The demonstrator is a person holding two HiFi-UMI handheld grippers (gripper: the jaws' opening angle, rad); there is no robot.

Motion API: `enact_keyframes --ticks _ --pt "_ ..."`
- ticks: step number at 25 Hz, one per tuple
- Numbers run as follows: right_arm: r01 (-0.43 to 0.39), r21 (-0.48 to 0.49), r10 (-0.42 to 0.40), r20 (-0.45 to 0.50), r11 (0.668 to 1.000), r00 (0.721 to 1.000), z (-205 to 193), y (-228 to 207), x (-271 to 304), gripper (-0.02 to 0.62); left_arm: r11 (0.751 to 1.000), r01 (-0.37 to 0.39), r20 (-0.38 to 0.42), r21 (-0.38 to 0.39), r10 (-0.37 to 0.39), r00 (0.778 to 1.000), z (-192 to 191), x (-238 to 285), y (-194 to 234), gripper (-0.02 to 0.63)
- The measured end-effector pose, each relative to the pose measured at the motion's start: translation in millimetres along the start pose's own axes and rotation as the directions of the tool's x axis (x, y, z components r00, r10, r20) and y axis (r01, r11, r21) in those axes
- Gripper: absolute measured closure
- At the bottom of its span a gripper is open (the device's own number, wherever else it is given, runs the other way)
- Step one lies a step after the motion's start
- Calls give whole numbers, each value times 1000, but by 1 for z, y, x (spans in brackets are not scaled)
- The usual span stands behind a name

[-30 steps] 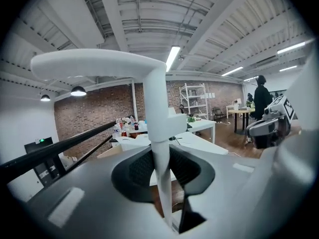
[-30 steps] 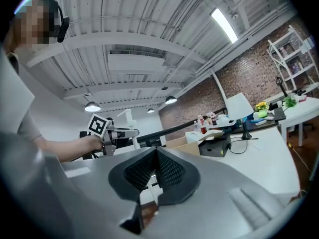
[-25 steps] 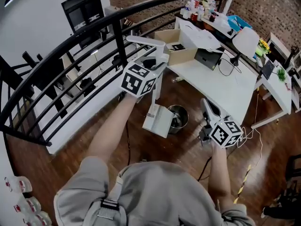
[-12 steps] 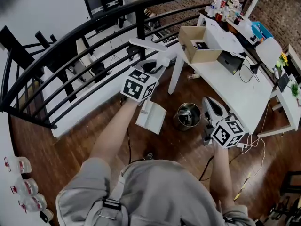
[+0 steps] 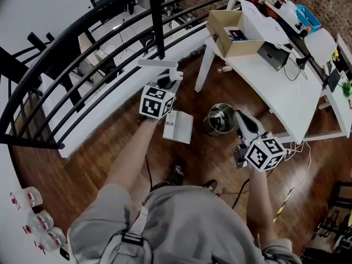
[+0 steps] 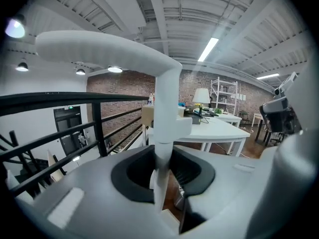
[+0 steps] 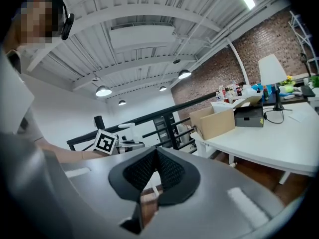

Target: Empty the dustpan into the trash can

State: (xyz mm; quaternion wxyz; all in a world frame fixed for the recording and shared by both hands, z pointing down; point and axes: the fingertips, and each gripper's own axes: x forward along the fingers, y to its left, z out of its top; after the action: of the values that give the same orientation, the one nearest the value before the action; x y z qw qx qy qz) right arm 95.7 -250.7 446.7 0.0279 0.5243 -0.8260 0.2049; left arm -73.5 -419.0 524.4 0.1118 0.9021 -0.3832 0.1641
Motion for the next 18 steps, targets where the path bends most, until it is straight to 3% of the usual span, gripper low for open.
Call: enact_keyframes --ticks 9,18 --pt "85 51 -80 -82 995 993 -43 -17 -6 595 999 47 -31 -18 -47 998 -73 59 1 518" --pt "136 76 -126 -131 988 983 -67 -25 -11 595 996 50 -28 -70 -52 998 -111 92 13 515"
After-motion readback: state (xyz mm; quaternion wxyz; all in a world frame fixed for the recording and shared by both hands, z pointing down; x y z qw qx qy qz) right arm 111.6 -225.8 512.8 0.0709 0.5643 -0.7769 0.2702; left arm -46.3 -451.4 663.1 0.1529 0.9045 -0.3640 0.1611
